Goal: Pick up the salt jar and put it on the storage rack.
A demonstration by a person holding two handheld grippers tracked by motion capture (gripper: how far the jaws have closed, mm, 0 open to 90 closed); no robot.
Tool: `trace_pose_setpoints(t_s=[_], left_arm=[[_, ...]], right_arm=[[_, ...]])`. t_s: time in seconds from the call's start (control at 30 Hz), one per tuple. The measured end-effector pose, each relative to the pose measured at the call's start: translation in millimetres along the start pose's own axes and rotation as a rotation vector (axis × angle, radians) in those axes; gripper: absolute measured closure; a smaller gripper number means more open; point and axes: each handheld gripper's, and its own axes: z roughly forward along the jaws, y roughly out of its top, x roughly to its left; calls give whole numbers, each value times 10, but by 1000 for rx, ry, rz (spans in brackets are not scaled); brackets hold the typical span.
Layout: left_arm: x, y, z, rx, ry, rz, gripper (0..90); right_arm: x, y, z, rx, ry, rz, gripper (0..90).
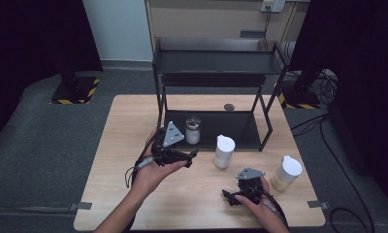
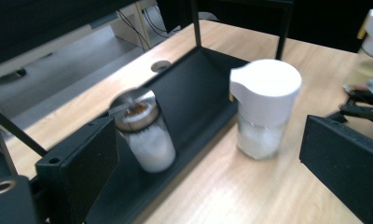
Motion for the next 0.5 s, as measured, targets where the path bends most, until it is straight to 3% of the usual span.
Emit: trace_pose_setpoints(t_s=[0.3, 0.5], left_arm=[[6, -299, -120, 56, -2, 1, 36], [45, -466, -101, 85, -3, -8, 37]], right_arm=[[1, 0, 0, 0, 0, 1, 8], [3, -1, -1, 0, -1, 1, 9]])
